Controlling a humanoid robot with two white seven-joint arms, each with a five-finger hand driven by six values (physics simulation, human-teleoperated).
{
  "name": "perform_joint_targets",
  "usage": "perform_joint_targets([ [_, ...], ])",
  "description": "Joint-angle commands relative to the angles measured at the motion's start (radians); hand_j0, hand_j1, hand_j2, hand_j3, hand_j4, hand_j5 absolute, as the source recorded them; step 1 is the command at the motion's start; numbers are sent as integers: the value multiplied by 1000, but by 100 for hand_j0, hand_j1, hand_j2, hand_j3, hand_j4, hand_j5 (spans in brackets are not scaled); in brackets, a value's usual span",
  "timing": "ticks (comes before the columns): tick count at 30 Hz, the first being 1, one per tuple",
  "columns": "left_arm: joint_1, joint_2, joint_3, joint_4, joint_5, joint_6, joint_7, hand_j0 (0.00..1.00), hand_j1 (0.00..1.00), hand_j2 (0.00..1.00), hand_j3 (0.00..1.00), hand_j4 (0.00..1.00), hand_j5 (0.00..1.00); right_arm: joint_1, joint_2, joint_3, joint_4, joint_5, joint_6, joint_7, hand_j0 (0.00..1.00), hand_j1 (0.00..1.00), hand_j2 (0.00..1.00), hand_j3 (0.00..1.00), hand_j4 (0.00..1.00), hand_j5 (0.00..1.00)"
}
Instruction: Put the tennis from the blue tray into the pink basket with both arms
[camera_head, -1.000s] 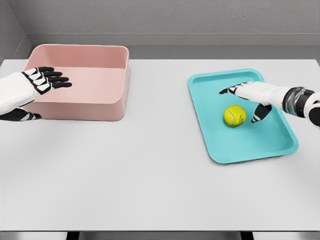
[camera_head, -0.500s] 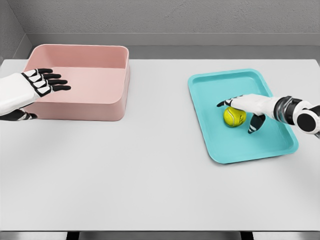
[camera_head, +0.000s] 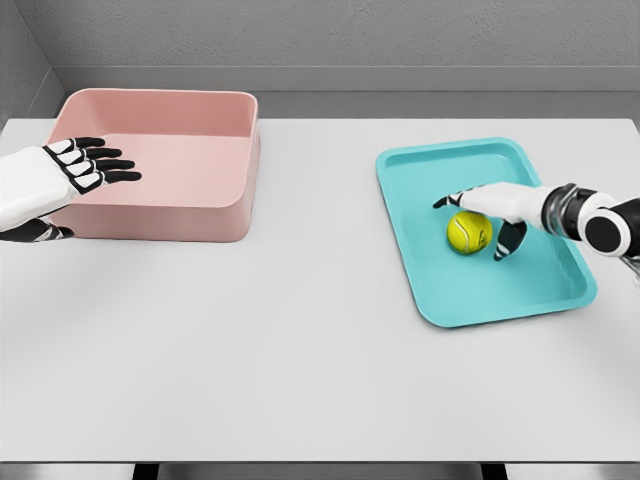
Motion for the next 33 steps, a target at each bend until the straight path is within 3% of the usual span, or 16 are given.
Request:
perform_joint_targets([
  [1, 0, 1, 0, 0, 6, 0, 1, 100, 100, 100, 100, 100, 100, 0, 0, 4, 2, 2, -1, 0, 100, 100, 100, 100, 100, 100],
  [4, 0, 1, 0, 0, 5, 0, 1, 100, 100, 100, 100, 100, 100, 0, 0, 4, 1, 2, -1, 0, 99, 99, 99, 99, 99, 99],
  [8, 0, 1, 0, 0, 5, 0, 1, 100, 100, 100, 100, 100, 100, 0, -1, 4, -5, 2, -2, 0, 75, 75, 75, 75, 75, 75],
  [13, 0, 1, 0, 0, 5, 0, 1, 100, 100, 100, 100, 100, 100, 0, -1, 4, -8, 2, -4, 0, 67, 67, 67, 67, 67, 67],
  [33, 0, 1, 2, 2, 7, 0, 1, 100, 100, 100, 100, 100, 100, -25, -6, -9, -22, 3, -4, 0, 62, 62, 62, 62, 62, 62],
])
